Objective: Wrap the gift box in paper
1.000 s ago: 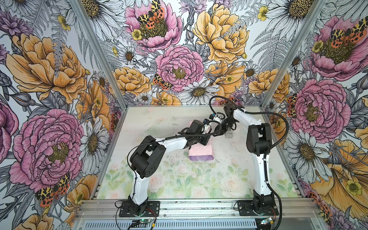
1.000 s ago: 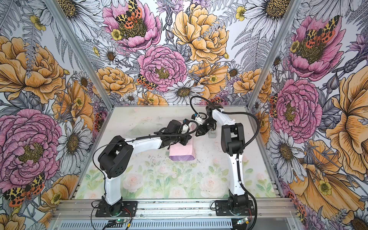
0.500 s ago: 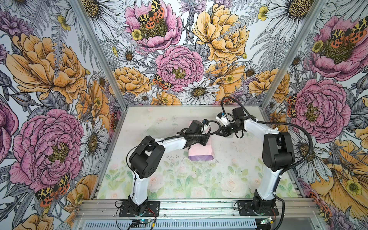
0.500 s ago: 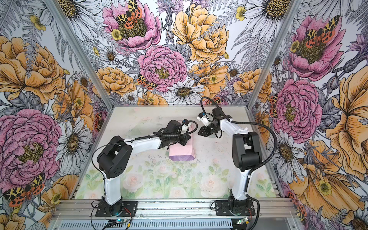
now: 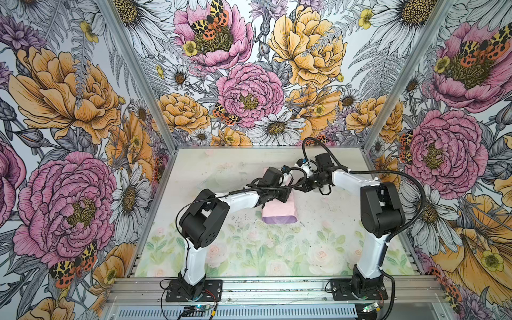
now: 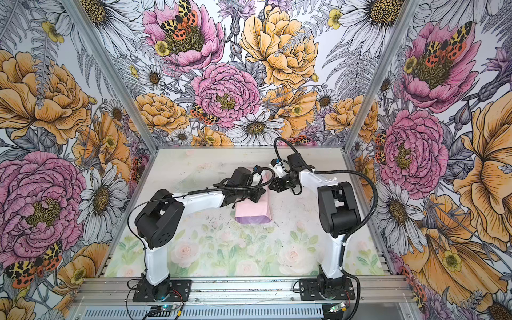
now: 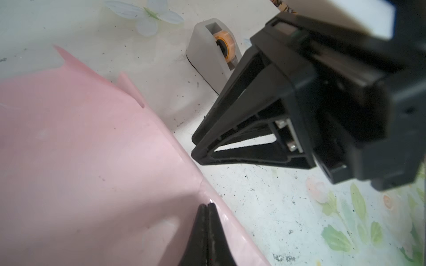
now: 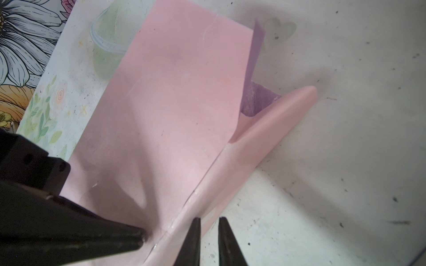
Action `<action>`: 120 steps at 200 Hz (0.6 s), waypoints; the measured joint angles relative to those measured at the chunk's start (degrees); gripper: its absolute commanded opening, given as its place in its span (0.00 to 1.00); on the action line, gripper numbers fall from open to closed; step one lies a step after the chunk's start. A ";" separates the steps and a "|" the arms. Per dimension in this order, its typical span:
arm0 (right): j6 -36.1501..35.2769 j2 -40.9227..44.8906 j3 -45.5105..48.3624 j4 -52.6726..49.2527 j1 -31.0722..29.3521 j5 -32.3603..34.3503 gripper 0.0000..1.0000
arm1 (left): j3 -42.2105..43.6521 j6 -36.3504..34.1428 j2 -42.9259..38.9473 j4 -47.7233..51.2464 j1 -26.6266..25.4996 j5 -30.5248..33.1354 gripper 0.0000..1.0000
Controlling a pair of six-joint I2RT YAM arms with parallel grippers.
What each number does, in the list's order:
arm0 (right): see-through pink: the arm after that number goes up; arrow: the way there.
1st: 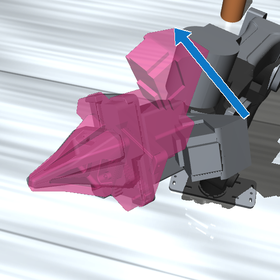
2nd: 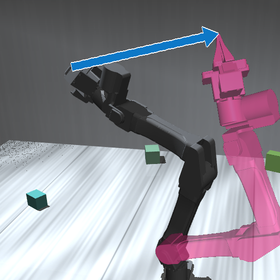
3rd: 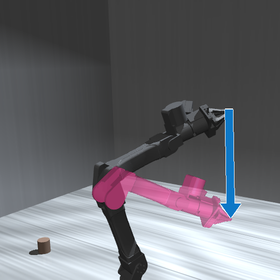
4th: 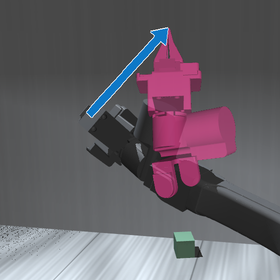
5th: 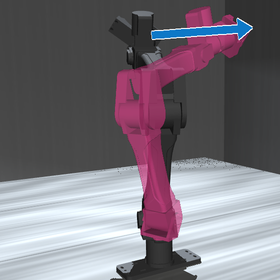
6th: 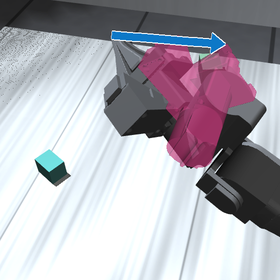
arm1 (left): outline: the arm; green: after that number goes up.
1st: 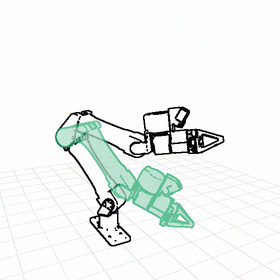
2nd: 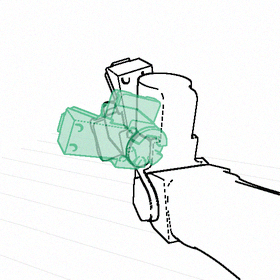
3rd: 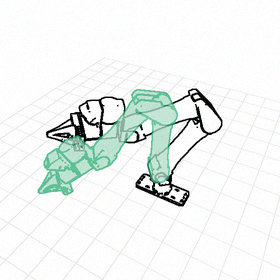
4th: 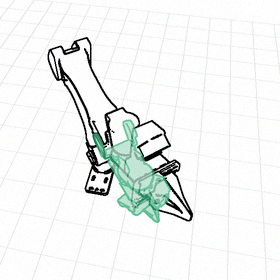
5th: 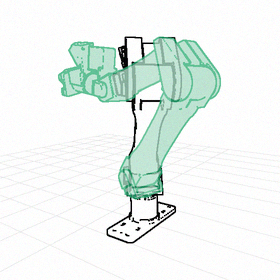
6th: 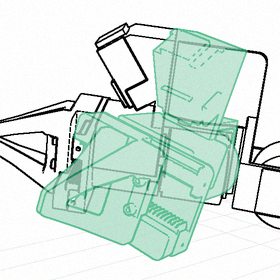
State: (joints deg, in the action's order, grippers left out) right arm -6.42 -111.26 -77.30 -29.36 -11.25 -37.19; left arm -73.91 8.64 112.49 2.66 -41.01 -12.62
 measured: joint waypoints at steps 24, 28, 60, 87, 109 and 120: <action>1.99 -0.17 0.00 0.15 -0.39 -0.15 0.15 | 0.00 0.00 0.00 0.00 0.00 0.00 0.02; 2.23 -0.22 0.00 0.15 -0.50 -0.15 0.14 | 0.00 0.00 0.00 0.00 0.00 0.00 0.02; 3.89 -1.22 0.00 0.42 -0.98 -0.15 0.13 | 0.00 0.00 0.00 0.00 0.00 0.00 0.01; 5.09 -1.42 0.00 0.42 -1.14 -0.15 0.13 | 0.00 0.00 0.00 0.00 0.04 -0.02 0.02; 5.99 -1.49 0.00 0.59 -1.31 -0.13 0.14 | 0.00 0.02 0.00 0.04 0.11 -0.02 0.08; 6.51 -1.49 0.02 0.57 -1.46 0.04 0.18 | 0.00 0.17 -0.09 0.09 0.22 -0.02 0.14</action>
State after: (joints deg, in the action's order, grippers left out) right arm 0.10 -112.75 -77.28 -28.80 -12.71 -37.15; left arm -73.91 8.82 112.40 2.74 -40.80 -12.64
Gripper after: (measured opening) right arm 0.146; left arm 0.081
